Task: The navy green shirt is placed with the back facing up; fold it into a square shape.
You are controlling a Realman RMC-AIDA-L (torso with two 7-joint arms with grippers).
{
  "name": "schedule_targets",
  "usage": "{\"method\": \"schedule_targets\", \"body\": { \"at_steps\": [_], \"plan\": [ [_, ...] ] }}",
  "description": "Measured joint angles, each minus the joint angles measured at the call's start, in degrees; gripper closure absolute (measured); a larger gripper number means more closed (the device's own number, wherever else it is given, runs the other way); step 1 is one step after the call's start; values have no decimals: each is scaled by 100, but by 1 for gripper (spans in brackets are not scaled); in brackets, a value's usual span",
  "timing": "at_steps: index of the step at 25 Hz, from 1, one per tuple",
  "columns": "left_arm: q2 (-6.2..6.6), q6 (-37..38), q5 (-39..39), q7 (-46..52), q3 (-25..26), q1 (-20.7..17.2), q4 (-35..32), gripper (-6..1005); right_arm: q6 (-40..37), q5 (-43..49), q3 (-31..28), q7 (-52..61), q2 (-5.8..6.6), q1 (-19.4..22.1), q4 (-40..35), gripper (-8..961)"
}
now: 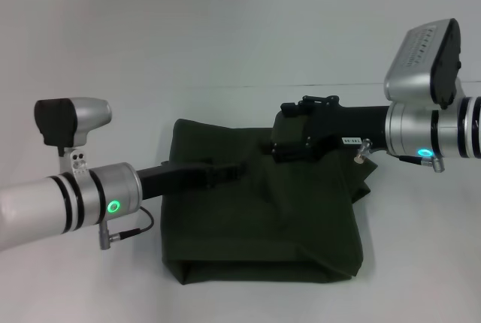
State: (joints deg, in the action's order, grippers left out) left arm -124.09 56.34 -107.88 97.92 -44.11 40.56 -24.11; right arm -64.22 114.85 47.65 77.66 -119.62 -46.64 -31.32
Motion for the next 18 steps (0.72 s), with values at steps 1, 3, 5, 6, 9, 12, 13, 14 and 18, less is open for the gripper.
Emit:
{"method": "schedule_targets", "body": {
  "at_steps": [1, 3, 5, 6, 9, 12, 13, 14, 18],
  "plan": [
    [3, -16, 1, -22, 12, -29, -24, 125, 5, -3, 0, 7, -1, -4, 2, 53],
    [7, -31, 9, -46, 28, -96, -101, 125, -18, -10, -15, 13, 0, 6, -18, 53],
    [7, -25, 7, -53, 29, -144, -191, 124, -36, -18, -23, 14, 5, 27, -41, 53],
    [6, -25, 1, -53, 29, -149, -205, 124, -36, -18, -22, 14, 7, 36, -41, 53],
    [7, -58, -15, -92, 28, -162, -229, 123, 32, -19, 12, -7, 12, 45, -3, 53],
    [12, -146, 3, -179, 26, -178, -263, 124, 211, -10, 98, -49, 1, 15, 73, 53],
    [11, -190, 2, -195, 19, -179, -273, 124, 312, -11, 155, -61, -4, -12, 109, 53],
    [10, -239, -2, -200, 8, -179, -279, 124, 391, -12, 202, -68, -10, -28, 134, 53],
    [2, -432, -16, -203, -4, -165, -283, 124, 914, -18, 531, -17, -43, -134, 298, 53]
  ]
}}
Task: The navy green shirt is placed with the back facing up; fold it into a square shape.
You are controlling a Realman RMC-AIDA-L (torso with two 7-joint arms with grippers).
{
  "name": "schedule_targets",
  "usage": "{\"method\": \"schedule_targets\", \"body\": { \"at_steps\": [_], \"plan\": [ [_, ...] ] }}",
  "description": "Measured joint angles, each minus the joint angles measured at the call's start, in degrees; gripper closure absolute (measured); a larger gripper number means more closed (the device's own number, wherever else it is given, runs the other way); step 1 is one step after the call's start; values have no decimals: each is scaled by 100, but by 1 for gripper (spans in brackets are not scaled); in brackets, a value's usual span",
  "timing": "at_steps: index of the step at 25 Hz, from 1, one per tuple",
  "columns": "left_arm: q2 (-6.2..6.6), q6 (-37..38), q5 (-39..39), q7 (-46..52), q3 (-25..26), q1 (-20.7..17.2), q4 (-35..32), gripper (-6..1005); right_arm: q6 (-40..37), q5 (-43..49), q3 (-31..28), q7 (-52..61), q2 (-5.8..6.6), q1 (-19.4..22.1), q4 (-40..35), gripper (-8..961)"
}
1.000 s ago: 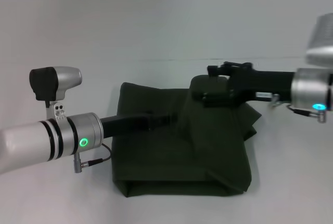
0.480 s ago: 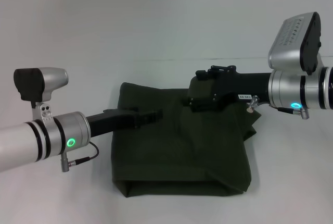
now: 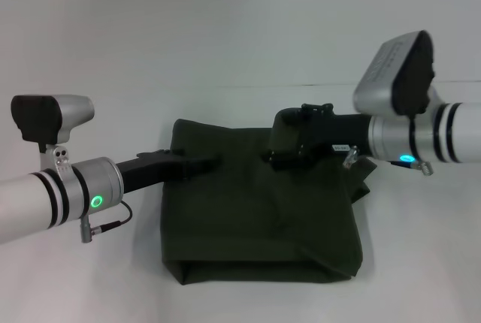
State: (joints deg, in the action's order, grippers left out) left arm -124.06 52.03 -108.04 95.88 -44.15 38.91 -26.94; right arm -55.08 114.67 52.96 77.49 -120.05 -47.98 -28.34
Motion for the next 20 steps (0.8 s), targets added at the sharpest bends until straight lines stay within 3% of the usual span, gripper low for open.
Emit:
{"method": "schedule_targets", "body": {
  "at_steps": [8, 20],
  "plan": [
    [-29, -518, 0, -4, -146, 20, 68, 123, 1116, -8, 406, 66, -24, -176, 531, 53],
    [-40, -1260, 38, 31, -297, 91, 203, 124, 1516, -8, 304, 294, 57, 368, 176, 53]
  ]
}}
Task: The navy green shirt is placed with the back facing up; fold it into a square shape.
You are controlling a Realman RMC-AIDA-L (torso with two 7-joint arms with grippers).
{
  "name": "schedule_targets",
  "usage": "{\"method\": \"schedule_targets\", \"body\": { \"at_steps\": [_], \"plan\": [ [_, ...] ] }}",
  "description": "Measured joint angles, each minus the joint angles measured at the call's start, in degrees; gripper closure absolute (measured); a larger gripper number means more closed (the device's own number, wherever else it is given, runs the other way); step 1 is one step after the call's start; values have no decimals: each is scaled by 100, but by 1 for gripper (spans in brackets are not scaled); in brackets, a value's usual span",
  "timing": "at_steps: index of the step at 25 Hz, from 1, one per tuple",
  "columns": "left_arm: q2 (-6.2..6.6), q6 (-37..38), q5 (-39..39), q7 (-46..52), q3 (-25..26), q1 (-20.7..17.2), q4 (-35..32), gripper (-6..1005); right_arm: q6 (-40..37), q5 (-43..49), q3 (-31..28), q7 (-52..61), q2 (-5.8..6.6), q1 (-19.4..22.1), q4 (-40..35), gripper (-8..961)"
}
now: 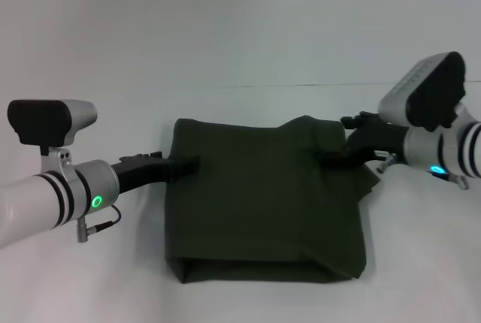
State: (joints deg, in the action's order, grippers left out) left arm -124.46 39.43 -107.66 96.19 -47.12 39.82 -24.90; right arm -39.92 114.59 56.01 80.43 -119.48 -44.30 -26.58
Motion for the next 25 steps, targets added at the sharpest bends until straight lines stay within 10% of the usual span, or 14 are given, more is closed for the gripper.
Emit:
{"method": "schedule_targets", "body": {
  "at_steps": [13, 25],
  "plan": [
    [11, 430, 224, 19, 48, -129, -198, 124, -1424, -169, -1559, 126, 240, 449, -661, 53],
    [82, 3972, 382, -1345, 668, -447, -812, 123, -4885, -1179, -2341, 13, 1046, 1338, -717, 53]
  ]
}}
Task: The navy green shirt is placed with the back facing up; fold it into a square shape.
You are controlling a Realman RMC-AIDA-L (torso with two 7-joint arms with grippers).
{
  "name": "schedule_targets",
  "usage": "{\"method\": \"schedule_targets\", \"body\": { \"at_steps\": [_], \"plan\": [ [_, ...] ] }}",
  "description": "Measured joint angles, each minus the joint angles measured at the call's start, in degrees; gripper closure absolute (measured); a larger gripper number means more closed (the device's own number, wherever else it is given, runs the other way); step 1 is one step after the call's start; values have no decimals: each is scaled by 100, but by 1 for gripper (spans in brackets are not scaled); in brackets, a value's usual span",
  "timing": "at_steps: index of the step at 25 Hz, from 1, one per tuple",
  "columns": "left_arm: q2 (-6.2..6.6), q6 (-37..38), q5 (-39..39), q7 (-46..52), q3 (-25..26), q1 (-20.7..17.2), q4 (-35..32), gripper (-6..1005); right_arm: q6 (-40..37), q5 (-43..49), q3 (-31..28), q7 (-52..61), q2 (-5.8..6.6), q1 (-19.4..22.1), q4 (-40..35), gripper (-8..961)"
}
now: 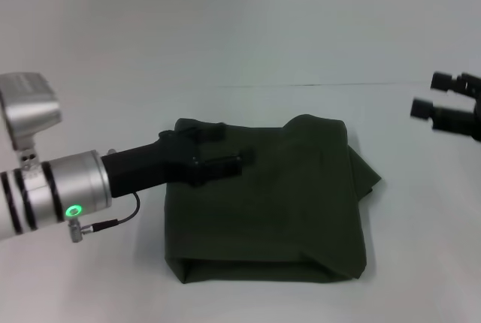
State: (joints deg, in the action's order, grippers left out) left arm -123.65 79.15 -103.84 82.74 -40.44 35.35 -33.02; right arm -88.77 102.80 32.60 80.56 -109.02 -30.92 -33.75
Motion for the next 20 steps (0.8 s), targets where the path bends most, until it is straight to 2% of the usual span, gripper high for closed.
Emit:
{"method": "schedule_targets", "body": {
  "at_steps": [2, 5, 8, 11, 12, 15, 20],
  "plan": [
    [68, 604, -13, -186, 111, 0, -2, 123, -441, 152, 39, -52, 80, 39, -10, 53],
    [170, 1042, -123, -344, 144, 15, 5, 124, -884, 547, 141, -261, 99, 8, 1, 53],
    [190, 1110, -236, -571, 185, 2, 38, 124, -1020, 969, 320, -499, 4, -94, 27, 53],
    [200, 1151, -363, -777, 227, -30, 61, 124, -904, 1292, 427, -659, -147, -217, 64, 53],
    [210, 1151, -430, -810, 242, -36, 60, 124, -866, 1408, 435, -774, -243, -267, 85, 53],
    [238, 1145, -631, -826, 267, -26, 49, 124, -864, 1442, 435, -897, -287, -277, 117, 53],
    [272, 1152, -898, -818, 274, 25, 32, 123, -861, 1442, 428, -972, -293, -282, 174, 53]
  ]
}}
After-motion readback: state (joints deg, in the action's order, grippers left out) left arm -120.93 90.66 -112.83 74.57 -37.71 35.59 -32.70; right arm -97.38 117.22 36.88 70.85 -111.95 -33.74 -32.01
